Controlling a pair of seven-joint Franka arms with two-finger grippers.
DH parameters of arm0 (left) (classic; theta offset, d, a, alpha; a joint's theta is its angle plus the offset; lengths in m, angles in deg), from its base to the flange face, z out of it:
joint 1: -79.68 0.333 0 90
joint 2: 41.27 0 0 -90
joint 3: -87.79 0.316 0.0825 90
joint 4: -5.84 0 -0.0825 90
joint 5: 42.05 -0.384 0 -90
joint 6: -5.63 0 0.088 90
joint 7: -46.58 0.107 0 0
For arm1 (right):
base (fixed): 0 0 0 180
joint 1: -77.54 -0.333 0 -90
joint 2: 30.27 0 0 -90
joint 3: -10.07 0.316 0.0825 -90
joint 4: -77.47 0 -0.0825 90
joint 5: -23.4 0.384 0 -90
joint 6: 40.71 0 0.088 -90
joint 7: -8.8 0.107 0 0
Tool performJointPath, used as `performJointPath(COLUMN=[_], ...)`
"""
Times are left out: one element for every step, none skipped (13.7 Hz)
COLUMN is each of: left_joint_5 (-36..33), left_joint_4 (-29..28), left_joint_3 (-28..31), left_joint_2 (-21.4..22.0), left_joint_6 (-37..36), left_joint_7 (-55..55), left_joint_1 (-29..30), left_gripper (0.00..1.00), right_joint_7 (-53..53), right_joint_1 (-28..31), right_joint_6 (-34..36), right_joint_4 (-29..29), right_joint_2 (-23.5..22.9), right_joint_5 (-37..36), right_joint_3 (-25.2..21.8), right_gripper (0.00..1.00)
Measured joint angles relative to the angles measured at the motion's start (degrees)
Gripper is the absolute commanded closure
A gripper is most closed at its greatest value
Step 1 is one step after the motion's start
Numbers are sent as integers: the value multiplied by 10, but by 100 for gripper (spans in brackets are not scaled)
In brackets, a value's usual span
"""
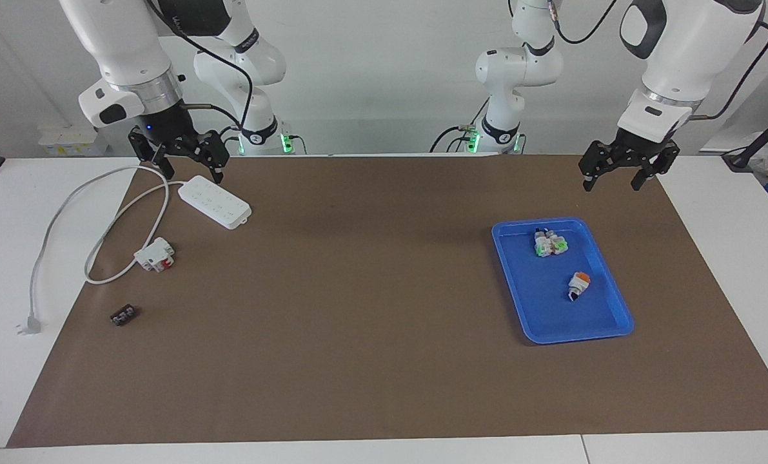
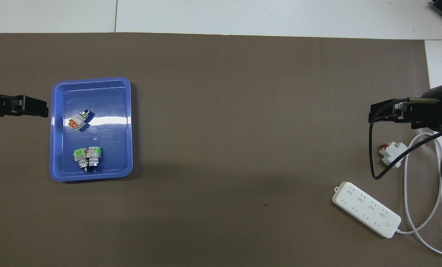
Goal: Turn and place switch with both arms
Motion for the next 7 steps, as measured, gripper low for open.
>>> performJointPath(left_joint_5=[0,0,0,0,0,0,0], left_joint_4=[0,0,0,0,0,0,0], left_joint_3=[0,0,0,-1,-2,-5,-7], left_joint_2=[0,0,1,1,1,1,1], left_joint_6=[-12,-22,-27,-29,-30,-30,-30], left_joint_7=[1,3,4,4,4,4,4], left_joint_1=[0,0,-2,-4,-7,-9,-11], left_gripper=[0,0,0,0,0,0,0], right_joint_7=[0,0,0,0,0,0,0], right_joint_1=[0,0,1,1,1,1,1], right_joint_6=[1,4,9,13,17,26,37], right_joint_4=[0,0,0,-1,-1,-3,-5], right_joint_2=[0,0,0,0,0,0,1], right_joint_5=[0,0,0,-1,-1,-1,-1], right_joint_3=[-1,-1,-2,-2,-2,-2,-2], right_gripper=[0,0,0,0,0,0,0])
